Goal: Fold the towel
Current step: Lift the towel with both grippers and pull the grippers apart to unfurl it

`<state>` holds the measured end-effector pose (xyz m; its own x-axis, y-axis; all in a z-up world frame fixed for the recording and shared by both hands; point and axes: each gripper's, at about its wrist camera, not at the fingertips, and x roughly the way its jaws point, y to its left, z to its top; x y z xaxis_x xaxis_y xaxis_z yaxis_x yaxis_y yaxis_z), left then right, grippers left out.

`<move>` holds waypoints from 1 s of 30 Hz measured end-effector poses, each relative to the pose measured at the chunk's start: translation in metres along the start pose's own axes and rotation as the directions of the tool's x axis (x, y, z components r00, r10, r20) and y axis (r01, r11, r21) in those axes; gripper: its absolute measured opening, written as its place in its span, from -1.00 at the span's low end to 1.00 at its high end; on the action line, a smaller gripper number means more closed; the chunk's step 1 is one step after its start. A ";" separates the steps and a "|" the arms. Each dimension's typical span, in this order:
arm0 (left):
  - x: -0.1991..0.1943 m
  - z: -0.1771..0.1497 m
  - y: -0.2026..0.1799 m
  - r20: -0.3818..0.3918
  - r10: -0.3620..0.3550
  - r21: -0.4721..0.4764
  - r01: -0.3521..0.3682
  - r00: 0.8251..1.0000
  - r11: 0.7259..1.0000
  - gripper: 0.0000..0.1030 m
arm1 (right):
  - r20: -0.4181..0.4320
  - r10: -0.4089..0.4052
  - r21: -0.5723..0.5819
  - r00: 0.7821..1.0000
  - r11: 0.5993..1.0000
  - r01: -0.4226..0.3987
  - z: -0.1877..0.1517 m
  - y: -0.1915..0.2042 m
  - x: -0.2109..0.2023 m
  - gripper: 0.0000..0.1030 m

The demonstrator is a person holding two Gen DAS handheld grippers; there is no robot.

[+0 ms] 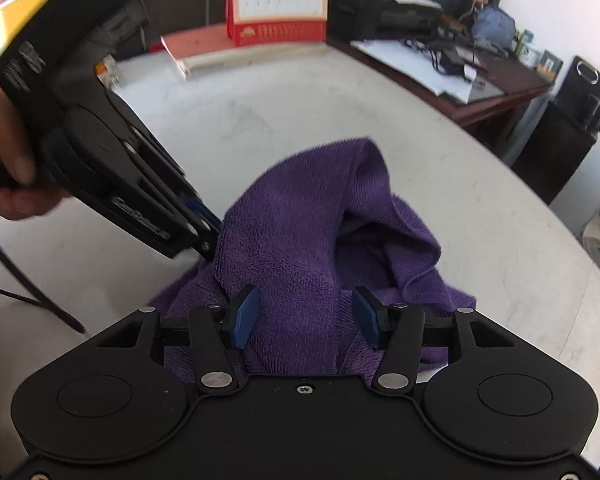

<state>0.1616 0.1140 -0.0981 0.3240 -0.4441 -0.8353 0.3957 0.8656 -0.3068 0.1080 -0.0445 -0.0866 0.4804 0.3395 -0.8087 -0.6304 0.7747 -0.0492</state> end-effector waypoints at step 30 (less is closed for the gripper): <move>-0.058 -0.027 0.029 0.153 0.145 -0.098 -0.131 0.978 0.987 -0.86 | 0.885 0.336 0.229 0.322 0.288 -0.930 -0.056 -0.103 -0.151 -0.89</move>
<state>0.1309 0.1714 -0.0709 0.5055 -0.3438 -0.7914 0.2639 0.9348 -0.2376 0.0661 -0.2051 0.0084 0.4831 0.8416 0.2417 -0.4881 0.0296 0.8723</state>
